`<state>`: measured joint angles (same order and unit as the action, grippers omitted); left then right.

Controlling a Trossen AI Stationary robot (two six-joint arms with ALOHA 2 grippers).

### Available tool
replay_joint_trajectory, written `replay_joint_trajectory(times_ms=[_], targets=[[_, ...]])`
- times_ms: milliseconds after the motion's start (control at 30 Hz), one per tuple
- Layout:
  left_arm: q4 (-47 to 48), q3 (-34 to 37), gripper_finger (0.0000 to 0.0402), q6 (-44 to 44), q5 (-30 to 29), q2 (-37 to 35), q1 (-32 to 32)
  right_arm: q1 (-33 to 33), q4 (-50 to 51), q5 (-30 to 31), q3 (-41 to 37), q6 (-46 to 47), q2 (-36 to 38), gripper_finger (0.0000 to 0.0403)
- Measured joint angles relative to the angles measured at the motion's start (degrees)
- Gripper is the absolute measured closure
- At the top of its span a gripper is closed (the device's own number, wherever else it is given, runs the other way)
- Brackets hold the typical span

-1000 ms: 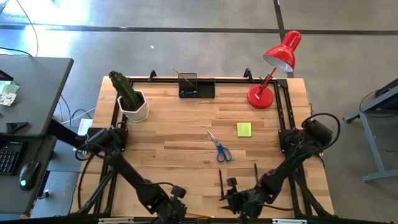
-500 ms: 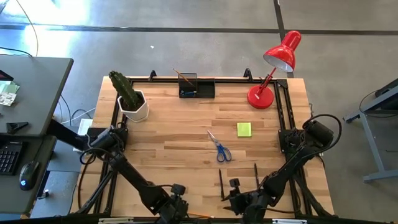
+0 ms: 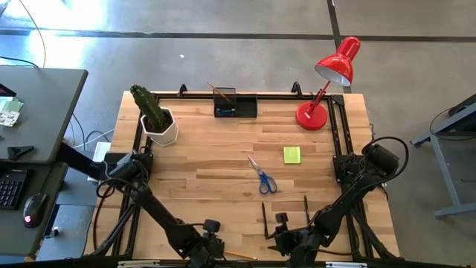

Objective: Pick and place office supplies into organizer

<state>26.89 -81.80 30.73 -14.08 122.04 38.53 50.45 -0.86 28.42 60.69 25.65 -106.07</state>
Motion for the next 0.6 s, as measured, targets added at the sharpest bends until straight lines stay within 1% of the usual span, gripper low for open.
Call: replay_joint_trajectory(times_ms=[67, 167, 300, 433, 500, 600], targets=[[0.8, 0.0, 0.0292, 1.0, -0.8, 0.0, -0.7, 0.3, 0.0, 0.0, 0.0, 0.0, 0.0, 0.0279], [2.1, 0.0, 0.0310, 2.3, -1.0, 0.0, -2.2, 0.9, 0.4, 0.0, 0.0, 0.4, 0.0, 0.0279], [4.3, 0.0, 0.0349, 2.9, -1.0, -0.1, -4.2, 1.1, 2.4, 0.1, 0.0, 1.5, 0.1, 0.0279], [5.3, 0.0, 0.0387, 0.4, -0.6, -0.2, -6.9, 1.0, 4.0, 0.0, 0.0, 1.5, 0.1, 0.0279], [6.0, 0.0, 0.0394, -1.0, -0.7, -0.2, -8.5, 1.0, 4.6, 0.0, 0.0, 1.8, 0.1, 0.0279], [6.5, 0.0, 0.0387, -1.9, -0.9, -0.2, -11.7, 1.0, 5.1, -0.4, 0.0, 3.0, 0.1, 0.0279]])
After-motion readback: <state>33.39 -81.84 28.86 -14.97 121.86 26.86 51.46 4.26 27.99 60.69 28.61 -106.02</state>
